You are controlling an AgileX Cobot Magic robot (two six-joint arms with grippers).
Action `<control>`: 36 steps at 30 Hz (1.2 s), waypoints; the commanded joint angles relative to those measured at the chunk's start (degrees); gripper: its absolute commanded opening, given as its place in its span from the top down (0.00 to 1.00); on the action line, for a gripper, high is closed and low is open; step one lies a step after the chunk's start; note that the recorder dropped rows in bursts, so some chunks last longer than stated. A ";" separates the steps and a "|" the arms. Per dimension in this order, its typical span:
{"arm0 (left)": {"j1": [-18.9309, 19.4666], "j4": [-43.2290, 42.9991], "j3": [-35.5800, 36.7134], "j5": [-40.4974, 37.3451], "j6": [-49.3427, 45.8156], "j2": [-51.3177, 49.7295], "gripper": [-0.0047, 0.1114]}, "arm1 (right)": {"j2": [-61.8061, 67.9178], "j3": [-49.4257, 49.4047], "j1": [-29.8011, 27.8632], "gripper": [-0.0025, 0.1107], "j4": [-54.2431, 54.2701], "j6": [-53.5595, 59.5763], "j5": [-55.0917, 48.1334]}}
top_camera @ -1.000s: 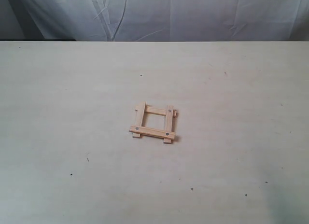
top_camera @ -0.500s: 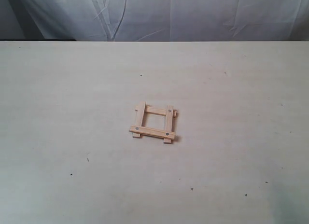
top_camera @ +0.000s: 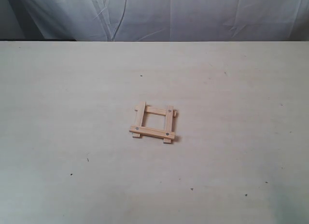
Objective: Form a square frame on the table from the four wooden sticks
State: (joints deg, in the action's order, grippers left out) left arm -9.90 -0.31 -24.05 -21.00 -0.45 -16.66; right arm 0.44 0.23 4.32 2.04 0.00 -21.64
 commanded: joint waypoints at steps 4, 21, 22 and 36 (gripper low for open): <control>5.82 1.39 14.13 3.33 0.05 12.39 0.96 | -0.44 -0.23 -0.28 0.98 0.19 0.00 0.89; 7.06 0.65 24.05 5.97 -0.06 16.66 0.96 | -0.44 -0.23 -0.28 0.98 -0.06 0.00 0.90; 7.06 0.65 24.05 5.97 -0.06 16.66 0.96 | -0.44 -0.23 -0.28 0.98 -0.06 0.00 0.90; 7.06 0.65 24.05 5.97 -0.06 16.66 0.96 | -0.44 -0.23 -0.28 0.98 0.25 0.00 0.76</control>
State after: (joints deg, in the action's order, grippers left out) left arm -2.88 0.00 -0.17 -15.77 -0.45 -0.35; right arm 0.44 0.09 4.32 2.19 0.00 -21.64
